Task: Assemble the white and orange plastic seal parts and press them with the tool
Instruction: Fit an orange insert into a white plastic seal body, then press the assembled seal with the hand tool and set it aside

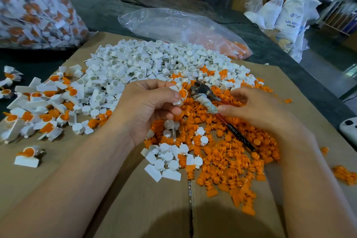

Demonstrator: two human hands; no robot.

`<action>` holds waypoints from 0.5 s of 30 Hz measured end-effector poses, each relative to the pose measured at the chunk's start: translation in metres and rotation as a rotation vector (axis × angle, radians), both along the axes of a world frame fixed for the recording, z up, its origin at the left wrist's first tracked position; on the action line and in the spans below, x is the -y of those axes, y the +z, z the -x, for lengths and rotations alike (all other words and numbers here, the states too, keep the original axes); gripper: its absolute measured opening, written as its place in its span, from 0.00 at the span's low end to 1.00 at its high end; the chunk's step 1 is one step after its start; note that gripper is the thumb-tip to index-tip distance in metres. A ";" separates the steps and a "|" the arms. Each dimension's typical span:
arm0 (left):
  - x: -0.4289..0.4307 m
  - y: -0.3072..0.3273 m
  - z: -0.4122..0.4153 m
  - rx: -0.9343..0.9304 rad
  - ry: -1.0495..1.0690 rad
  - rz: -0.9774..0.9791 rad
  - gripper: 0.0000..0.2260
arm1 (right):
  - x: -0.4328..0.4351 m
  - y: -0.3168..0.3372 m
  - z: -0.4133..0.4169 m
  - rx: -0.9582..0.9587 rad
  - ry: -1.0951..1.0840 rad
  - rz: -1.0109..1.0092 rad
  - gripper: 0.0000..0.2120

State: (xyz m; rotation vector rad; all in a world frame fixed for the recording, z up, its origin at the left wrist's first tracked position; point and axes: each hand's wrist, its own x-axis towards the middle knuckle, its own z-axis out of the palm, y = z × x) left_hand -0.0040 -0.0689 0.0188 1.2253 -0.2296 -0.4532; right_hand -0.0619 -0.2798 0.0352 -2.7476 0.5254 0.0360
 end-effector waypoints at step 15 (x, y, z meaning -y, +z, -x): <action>0.001 -0.003 -0.001 0.009 0.007 0.001 0.06 | -0.011 -0.012 -0.006 -0.042 0.023 0.171 0.35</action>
